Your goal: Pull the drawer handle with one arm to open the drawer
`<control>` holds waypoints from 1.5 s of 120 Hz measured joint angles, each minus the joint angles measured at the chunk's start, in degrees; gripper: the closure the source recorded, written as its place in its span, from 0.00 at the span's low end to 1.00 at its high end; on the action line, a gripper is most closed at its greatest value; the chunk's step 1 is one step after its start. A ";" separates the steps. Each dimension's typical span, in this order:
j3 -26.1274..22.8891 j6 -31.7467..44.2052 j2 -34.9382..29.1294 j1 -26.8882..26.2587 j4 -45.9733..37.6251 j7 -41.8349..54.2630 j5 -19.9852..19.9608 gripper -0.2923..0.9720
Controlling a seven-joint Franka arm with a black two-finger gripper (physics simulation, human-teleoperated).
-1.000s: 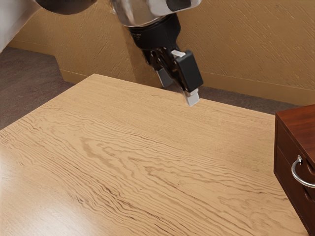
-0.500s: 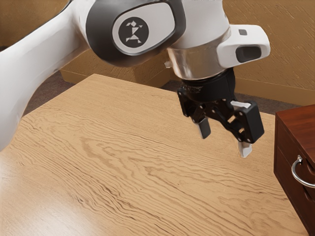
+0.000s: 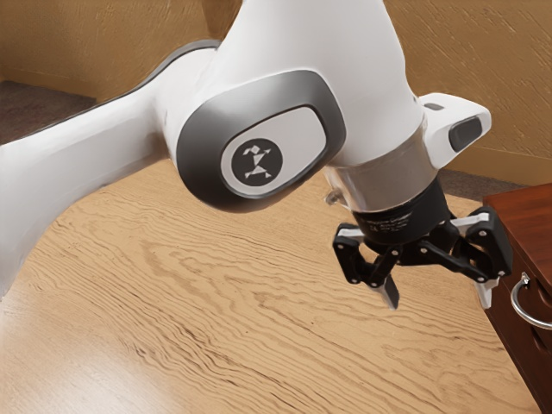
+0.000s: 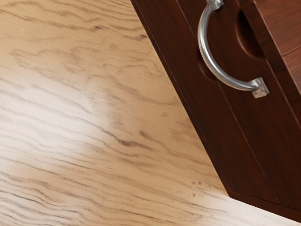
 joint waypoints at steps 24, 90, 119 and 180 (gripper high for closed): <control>0.83 6.49 -1.43 1.28 -4.28 -6.81 -1.69 0.25; 1.15 15.45 0.96 0.59 -7.88 -17.48 -3.79 0.26; 1.15 17.70 1.35 1.17 -9.73 -19.84 -3.90 0.28; 1.06 20.84 4.14 1.06 -9.12 -22.45 -3.88 0.28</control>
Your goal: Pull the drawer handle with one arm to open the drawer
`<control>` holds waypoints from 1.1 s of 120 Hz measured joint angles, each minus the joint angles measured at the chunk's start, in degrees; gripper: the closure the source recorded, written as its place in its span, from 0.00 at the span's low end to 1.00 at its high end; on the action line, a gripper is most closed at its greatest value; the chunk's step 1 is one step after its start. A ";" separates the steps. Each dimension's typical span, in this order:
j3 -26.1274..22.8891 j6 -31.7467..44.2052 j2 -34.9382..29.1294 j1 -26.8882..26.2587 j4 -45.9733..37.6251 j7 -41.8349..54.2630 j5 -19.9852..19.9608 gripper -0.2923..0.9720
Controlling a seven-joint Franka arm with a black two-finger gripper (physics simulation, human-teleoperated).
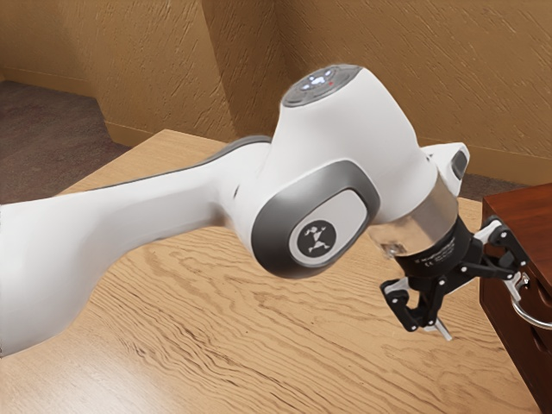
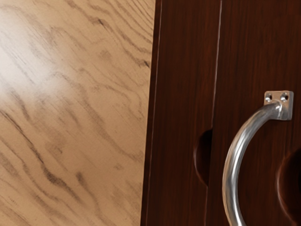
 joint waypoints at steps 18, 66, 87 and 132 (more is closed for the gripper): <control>-0.06 0.33 0.68 -0.06 0.63 -0.46 -0.03 0.29; -0.19 1.08 2.34 -0.18 0.81 -1.26 -0.62 0.29; -0.21 1.33 3.44 -0.05 1.28 -1.49 -0.65 0.29; -0.19 1.48 5.32 0.01 2.54 -1.81 -0.66 0.29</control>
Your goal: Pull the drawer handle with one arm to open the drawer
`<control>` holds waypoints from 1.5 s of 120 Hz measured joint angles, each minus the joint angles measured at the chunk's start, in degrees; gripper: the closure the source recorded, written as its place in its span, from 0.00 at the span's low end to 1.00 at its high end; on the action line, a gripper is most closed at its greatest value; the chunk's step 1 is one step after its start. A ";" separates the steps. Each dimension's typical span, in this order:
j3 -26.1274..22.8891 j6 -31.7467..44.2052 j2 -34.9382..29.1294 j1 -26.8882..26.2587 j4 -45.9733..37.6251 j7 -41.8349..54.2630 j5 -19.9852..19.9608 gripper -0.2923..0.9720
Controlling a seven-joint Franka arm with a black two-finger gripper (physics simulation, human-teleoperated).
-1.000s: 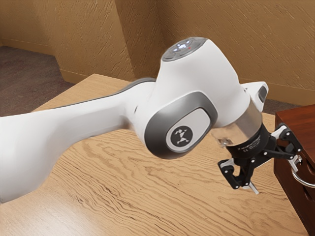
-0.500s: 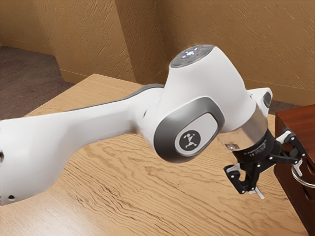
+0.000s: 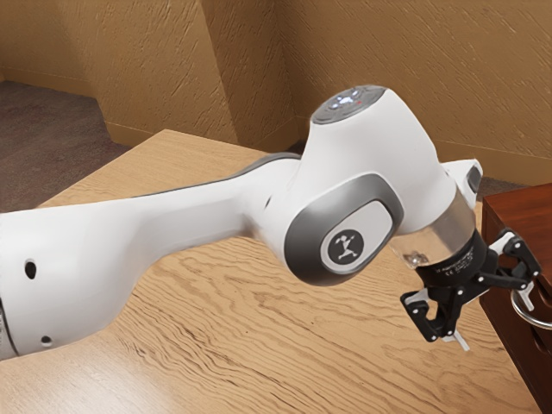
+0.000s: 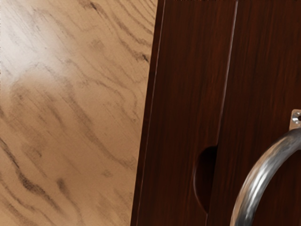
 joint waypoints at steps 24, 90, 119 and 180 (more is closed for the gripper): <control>-0.01 -0.02 0.18 0.24 -0.15 -0.14 0.04 0.34; 0.25 -2.20 -0.60 0.39 -0.13 -0.20 0.10 0.77; 0.34 -3.51 -2.71 0.84 -1.54 -0.04 0.24 0.83; 0.49 -4.09 -9.16 2.15 -8.63 0.10 0.03 0.85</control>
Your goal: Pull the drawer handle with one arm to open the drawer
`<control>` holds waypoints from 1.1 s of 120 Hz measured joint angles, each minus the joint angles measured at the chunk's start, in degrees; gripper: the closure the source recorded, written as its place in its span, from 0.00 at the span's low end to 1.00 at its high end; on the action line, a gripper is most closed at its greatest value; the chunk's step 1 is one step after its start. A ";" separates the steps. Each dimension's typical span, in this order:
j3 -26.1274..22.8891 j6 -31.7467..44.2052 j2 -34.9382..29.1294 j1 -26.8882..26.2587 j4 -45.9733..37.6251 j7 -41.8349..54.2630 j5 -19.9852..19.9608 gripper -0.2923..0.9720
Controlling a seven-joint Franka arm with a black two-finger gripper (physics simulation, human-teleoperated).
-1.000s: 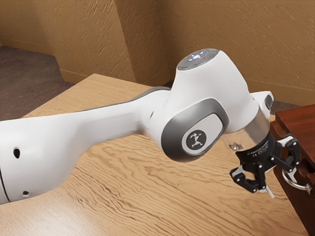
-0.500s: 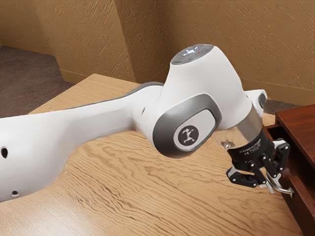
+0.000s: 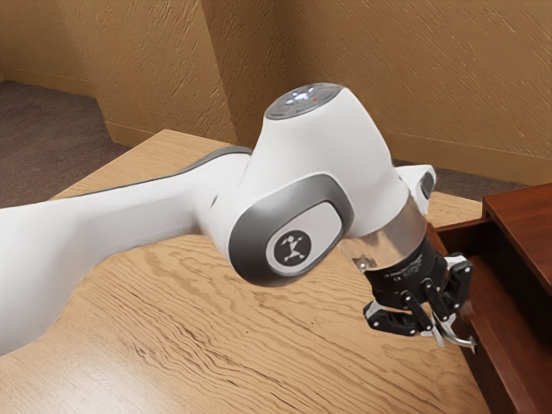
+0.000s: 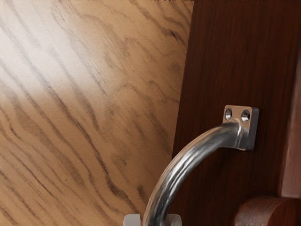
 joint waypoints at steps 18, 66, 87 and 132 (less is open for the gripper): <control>0.08 0.04 -1.41 0.31 -1.49 0.05 -0.25 0.85; 0.33 0.06 -7.07 1.61 -7.80 -0.05 -1.17 0.85; 0.81 0.25 -9.59 1.74 -10.33 -0.08 -1.64 0.85; 2.25 0.45 -12.80 1.08 -13.69 -0.03 -2.15 0.85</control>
